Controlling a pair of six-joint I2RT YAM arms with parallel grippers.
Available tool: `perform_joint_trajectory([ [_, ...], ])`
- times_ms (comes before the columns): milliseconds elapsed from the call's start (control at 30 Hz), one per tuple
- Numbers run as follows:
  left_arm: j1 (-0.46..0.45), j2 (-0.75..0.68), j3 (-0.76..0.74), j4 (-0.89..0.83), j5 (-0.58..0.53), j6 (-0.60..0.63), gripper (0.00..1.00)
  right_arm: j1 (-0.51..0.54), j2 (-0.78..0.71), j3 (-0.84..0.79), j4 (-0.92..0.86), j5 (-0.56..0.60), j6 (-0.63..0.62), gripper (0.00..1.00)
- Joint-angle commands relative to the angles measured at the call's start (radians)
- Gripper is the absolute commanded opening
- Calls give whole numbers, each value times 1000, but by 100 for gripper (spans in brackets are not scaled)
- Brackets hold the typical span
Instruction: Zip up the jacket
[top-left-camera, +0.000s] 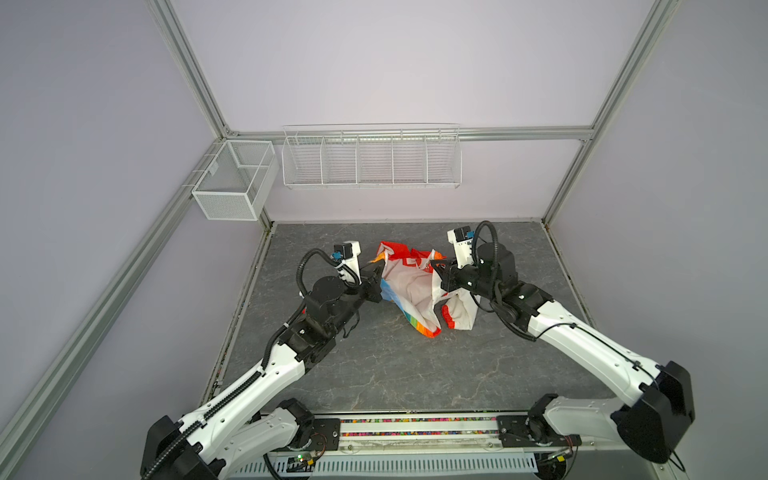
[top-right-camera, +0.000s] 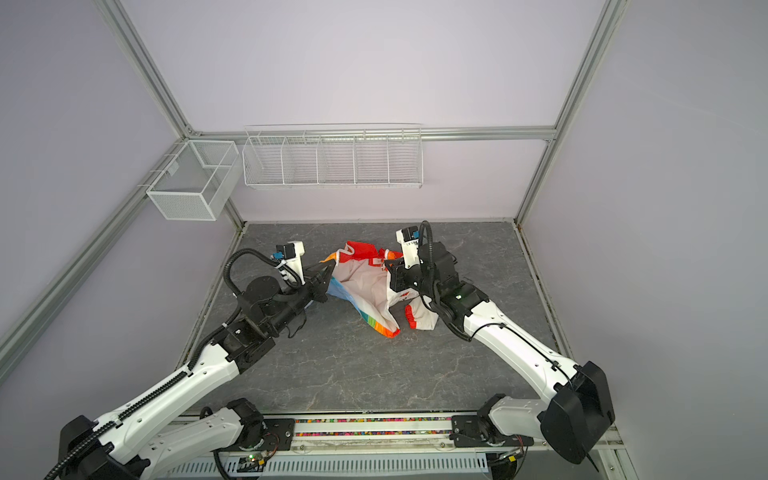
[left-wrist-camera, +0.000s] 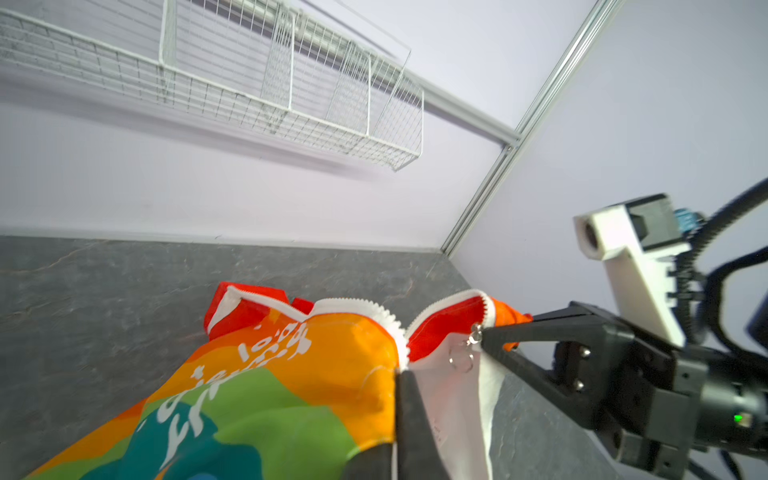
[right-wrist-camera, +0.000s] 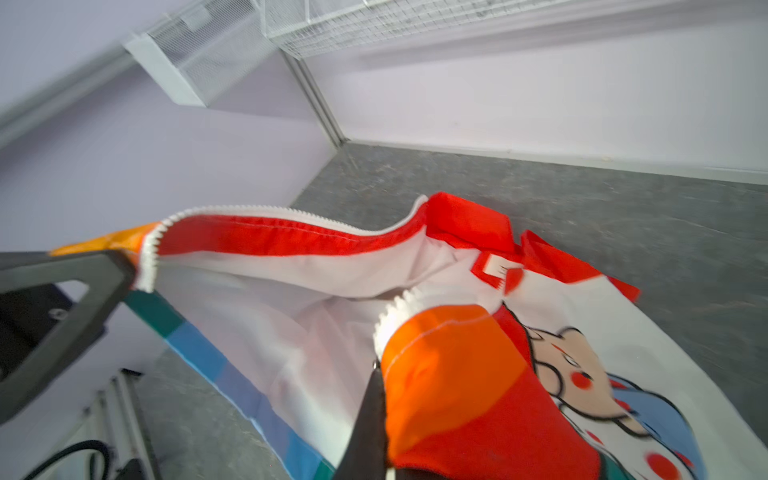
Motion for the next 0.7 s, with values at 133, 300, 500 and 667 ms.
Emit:
perform_joint_trajectory([
  [133, 20, -13, -63, 270, 42, -66, 0, -80, 46, -28, 426, -425, 217, 6],
  [300, 27, 21, -73, 372, 72, -97, 0, -131, 95, -56, 625, -557, 343, 6],
  [500, 38, 72, -67, 448, 79, -130, 0, -165, 122, -71, 818, -655, 444, 6],
  [667, 39, 160, -30, 460, 123, -127, 0, -165, 146, -45, 837, -686, 470, 6],
])
